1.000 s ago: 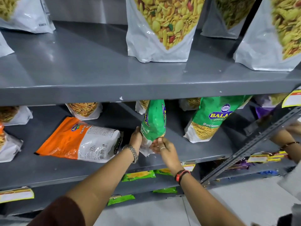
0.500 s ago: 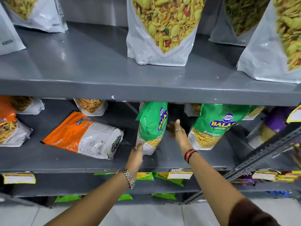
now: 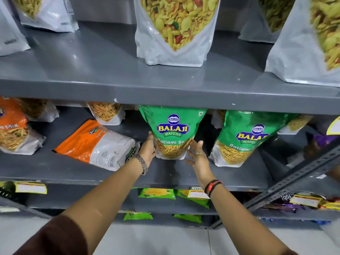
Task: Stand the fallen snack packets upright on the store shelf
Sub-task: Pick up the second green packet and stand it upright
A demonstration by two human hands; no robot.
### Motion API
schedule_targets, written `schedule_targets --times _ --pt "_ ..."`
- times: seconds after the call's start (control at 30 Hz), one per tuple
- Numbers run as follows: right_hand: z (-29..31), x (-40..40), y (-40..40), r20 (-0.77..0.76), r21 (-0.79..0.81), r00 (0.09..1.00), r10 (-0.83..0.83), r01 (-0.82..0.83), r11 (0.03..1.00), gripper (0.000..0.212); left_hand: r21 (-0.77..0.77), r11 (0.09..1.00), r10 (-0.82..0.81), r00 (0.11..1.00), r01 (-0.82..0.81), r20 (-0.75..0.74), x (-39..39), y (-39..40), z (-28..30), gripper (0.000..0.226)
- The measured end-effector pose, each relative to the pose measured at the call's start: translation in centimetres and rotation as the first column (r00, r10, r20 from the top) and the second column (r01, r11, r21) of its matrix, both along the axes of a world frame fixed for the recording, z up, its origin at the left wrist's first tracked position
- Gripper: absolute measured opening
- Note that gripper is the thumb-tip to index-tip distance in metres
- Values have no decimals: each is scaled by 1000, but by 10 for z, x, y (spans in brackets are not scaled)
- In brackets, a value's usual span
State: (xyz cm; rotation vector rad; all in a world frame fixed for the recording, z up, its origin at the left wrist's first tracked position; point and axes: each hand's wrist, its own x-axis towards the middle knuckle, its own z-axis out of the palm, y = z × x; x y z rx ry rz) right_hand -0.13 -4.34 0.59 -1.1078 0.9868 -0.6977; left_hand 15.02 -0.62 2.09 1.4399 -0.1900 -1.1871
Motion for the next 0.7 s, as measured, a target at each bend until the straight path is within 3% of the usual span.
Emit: schedule_targets --times 0.17,0.3,0.4,0.47,0.6,0.7 --pt "-13 1 6 -73 121 995 -70 78 990 39 0 999 -38 999 38 31 6 20 2 56" --pt "-17 27 21 -128 135 991 30 -12 991 30 -42 998 46 994 -42 100 29 46 -4 42" --pt "-10 64 33 -130 11 987 93 -92 996 27 -96 970 234 961 -222 146 57 69 -2 27" --pt "-6 94 36 -207 -170 968 139 -175 970 26 -86 945 328 926 -317 190 81 88 0 29" --pt "3 152 36 -479 -448 867 139 -378 810 31 32 878 458 856 -478 240 128 119 -15 40" --pt "3 197 25 -653 -465 747 121 -522 715 33 190 840 463 855 -507 234 156 130 -33 67"
